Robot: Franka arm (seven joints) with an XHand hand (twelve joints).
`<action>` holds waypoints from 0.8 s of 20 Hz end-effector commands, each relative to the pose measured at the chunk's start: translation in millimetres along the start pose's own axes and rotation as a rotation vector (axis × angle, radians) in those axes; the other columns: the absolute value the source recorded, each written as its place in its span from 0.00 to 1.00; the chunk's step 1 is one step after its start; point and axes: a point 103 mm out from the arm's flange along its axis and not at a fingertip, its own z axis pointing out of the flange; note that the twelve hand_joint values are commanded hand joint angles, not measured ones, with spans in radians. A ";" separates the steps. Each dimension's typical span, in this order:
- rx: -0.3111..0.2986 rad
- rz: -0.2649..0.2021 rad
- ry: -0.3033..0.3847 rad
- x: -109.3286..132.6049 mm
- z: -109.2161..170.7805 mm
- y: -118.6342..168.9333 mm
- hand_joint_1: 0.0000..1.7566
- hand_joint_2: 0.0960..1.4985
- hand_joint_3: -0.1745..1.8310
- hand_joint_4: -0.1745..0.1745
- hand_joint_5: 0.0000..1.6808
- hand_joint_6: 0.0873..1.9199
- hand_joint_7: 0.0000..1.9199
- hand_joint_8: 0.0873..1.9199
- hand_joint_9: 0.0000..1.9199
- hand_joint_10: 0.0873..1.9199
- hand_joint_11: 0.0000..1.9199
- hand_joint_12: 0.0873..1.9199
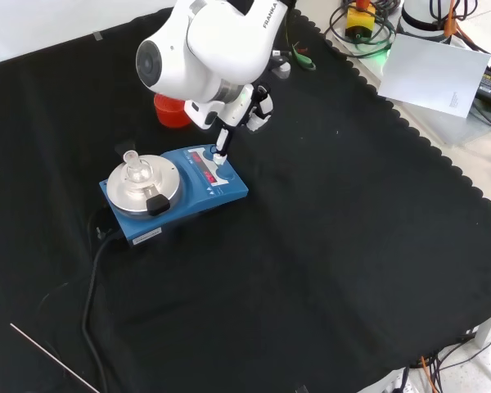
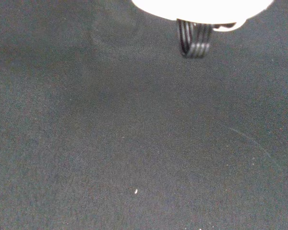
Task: Turn on the heater.
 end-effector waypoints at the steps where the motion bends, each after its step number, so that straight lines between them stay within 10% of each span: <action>1: -0.001 -0.004 0.000 0.5 1.0 -0.3 0.84 0.36 0.67 0.47 0.14 0.00 0.92 1.00 0.99 0.88 0.93 0.78; 16: 0.010 -0.015 -0.003 1.9 5.8 3.8 0.84 0.36 0.67 0.48 0.14 0.00 0.93 1.00 0.99 0.88 0.93 0.78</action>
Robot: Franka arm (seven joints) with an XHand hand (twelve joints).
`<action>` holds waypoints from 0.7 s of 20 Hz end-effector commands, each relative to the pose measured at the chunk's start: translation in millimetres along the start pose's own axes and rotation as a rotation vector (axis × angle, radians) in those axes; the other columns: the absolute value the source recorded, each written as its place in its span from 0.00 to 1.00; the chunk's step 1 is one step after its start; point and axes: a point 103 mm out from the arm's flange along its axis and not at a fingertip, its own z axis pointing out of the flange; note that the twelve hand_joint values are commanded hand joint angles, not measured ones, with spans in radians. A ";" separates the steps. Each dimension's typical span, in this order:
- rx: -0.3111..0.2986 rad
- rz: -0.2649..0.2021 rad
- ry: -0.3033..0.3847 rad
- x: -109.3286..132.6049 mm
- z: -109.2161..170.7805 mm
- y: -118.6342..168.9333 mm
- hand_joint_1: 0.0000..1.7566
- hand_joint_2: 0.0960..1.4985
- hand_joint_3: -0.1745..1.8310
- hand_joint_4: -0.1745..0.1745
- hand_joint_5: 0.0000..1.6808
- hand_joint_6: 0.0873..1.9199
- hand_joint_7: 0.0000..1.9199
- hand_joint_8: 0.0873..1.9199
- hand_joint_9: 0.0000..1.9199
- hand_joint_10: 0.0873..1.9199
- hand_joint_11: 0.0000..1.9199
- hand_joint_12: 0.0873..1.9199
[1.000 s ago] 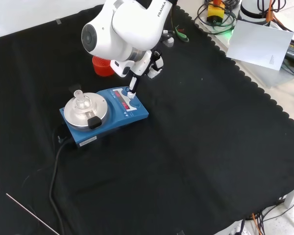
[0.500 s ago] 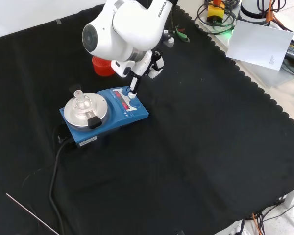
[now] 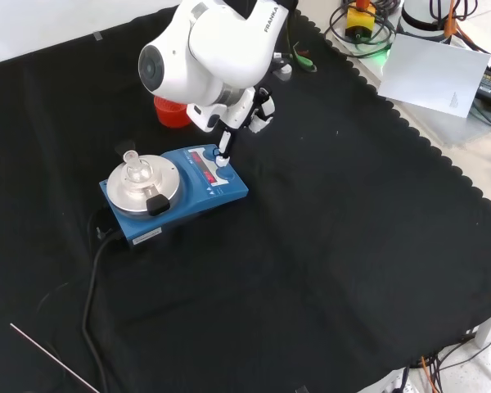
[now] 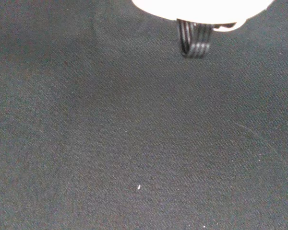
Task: Turn on the heater.
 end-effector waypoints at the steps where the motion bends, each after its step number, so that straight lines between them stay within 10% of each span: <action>1: 0.001 -0.004 -0.001 -0.1 0.5 0.8 0.84 0.36 0.67 0.48 0.14 0.00 0.93 1.00 0.99 0.88 0.93 0.78; 14: 0.010 -0.010 -0.004 0.9 2.9 3.8 0.85 0.36 0.67 0.48 0.14 0.00 0.93 1.00 0.99 0.87 0.93 0.78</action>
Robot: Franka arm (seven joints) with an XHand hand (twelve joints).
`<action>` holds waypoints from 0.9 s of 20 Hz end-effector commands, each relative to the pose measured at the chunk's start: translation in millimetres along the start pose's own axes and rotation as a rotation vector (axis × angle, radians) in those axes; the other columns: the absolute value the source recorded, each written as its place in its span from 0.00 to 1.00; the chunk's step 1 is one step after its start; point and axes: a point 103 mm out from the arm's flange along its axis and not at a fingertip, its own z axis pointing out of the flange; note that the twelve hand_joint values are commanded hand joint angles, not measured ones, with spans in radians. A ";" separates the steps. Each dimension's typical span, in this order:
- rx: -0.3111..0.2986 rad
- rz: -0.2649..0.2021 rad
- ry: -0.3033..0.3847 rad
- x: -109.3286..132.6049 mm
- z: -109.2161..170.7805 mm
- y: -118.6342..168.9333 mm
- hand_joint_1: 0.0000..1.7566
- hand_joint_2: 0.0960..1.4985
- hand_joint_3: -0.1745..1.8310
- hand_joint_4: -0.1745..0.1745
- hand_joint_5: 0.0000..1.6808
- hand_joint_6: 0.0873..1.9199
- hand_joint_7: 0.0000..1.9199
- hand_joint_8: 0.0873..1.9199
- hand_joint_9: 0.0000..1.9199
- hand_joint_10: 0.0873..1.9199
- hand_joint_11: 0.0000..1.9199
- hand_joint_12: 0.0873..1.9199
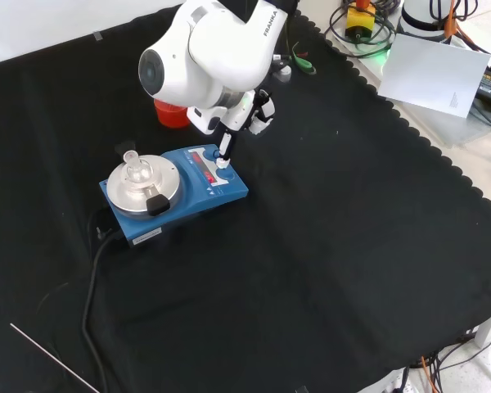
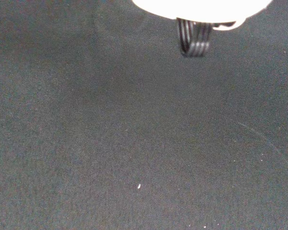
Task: Turn on the heater.
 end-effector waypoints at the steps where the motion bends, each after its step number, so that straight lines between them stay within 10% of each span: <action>1: 0.001 -0.003 0.002 0.4 0.9 0.8 0.85 0.36 0.67 0.48 0.14 0.00 0.93 1.00 0.99 0.87 0.93 0.78; 18: -0.085 -0.011 0.043 11.9 -39.7 -36.4 0.85 0.36 0.67 0.47 0.15 0.00 0.93 1.00 0.99 0.87 0.93 0.78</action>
